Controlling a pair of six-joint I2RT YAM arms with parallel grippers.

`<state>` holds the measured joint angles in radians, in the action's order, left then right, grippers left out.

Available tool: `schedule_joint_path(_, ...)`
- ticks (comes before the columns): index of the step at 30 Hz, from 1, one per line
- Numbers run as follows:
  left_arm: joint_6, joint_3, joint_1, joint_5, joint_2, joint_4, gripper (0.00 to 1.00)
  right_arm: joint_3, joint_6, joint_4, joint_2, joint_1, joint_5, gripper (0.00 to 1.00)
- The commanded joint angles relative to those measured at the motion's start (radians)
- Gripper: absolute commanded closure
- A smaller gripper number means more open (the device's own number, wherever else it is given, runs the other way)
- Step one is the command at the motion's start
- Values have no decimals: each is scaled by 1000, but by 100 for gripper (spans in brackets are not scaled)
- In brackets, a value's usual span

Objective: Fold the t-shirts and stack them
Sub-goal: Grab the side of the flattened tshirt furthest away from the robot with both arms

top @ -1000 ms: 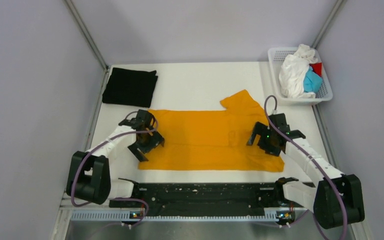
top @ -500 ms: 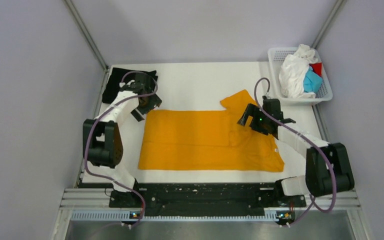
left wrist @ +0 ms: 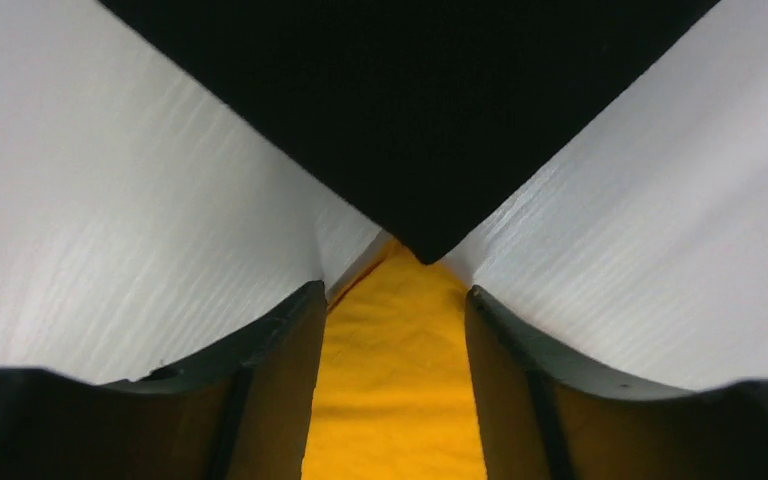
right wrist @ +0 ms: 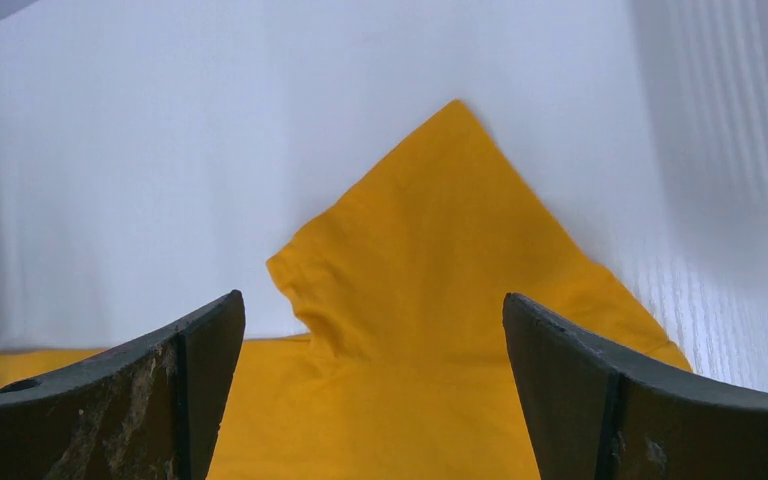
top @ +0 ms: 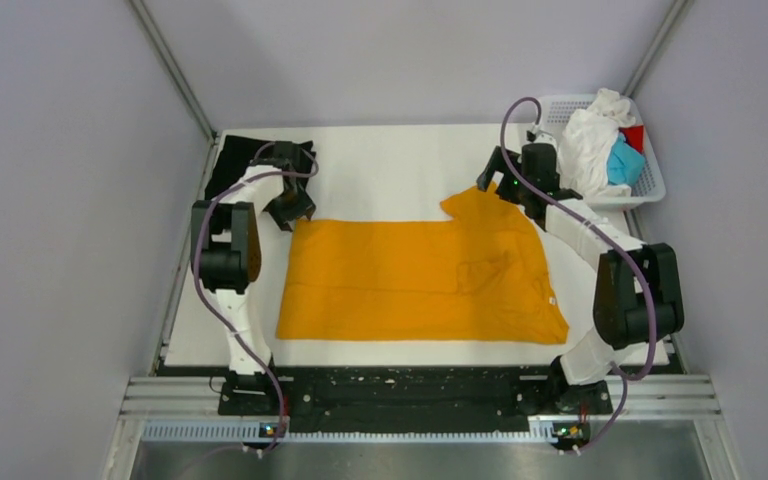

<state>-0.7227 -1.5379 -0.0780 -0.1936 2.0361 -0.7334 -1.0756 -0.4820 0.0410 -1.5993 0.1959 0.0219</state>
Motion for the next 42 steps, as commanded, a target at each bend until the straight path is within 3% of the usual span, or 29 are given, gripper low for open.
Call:
schedule_joint_path(1, 52, -50, 3, 45, 38, 16, 47, -43, 47, 5, -33, 4, 50, 1)
schedule_joint_path(12, 92, -36, 2, 45, 53, 6, 81, -90, 100, 15, -74, -7, 47, 1)
schedule_joint_path(15, 105, -39, 2, 28, 51, -5, 99, -157, 146, 37, -124, -6, 33, 1)
schedule_joint_path(21, 154, -6, 0, 22, 4, 22, 100, -339, 229, 107, -284, 11, 15, 6)
schedule_joint_path(29, 214, 48, -14, 60, -75, 89, 100, -649, 307, 296, -566, 88, 228, 20)
schedule_joint_path(35, 203, 65, -14, 55, -91, 88, 100, -675, 271, 310, -640, 94, 256, 32)
schedule_joint_path(42, 200, 92, -15, 54, -108, 104, 100, -541, 244, 287, -608, 105, 286, 47)
